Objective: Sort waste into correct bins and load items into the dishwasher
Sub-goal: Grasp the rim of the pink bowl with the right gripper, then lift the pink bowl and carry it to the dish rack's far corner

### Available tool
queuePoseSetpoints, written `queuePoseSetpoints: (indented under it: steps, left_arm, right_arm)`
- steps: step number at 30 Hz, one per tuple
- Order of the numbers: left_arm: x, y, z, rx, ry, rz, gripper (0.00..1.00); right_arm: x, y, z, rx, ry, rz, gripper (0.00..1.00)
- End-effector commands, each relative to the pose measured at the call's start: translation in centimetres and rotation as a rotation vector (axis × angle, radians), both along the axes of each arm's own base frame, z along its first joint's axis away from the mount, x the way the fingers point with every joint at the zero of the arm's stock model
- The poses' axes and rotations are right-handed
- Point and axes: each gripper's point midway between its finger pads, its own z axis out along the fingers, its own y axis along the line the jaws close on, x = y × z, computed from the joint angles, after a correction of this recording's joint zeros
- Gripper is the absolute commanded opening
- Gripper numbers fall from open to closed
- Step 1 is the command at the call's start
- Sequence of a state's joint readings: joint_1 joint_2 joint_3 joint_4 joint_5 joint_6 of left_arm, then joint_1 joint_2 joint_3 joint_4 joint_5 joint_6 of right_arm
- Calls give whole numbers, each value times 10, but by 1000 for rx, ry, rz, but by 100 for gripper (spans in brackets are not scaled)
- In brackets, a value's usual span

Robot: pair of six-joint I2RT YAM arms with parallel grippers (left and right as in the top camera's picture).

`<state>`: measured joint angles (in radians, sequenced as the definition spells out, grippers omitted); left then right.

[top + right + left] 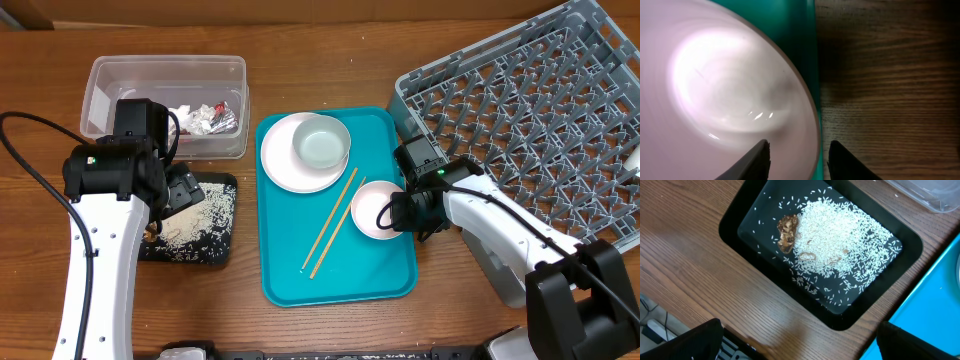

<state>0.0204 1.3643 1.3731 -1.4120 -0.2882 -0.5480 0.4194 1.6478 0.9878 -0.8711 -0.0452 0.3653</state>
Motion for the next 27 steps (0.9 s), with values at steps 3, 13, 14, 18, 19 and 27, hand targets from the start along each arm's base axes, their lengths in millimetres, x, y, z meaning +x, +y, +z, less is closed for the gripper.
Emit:
queuePoseSetpoints:
  steps: [3, 13, 14, 18, 19, 27]
  left_arm:
    - [-1, 1, -1, -2, -3, 11, 100]
    - [-1, 1, -1, -2, -3, 11, 100]
    - [-1, 1, -1, -2, -3, 11, 100]
    - [-1, 1, -1, -2, -3, 11, 100]
    - [-1, 1, -1, -2, -4, 11, 100]
    - [-1, 1, -1, -2, -4, 11, 100]
  right_arm:
    - [1, 0, -2, 2, 0, -9, 32]
    - [11, 4, 14, 8, -22, -8, 4]
    - [13, 4, 18, 6, -26, -9, 4]
    - [27, -4, 48, -46, -92, -19, 4]
    - [31, -6, 57, -58, -117, -22, 4]
    - [95, -57, 191, -226, -581, -177, 4]
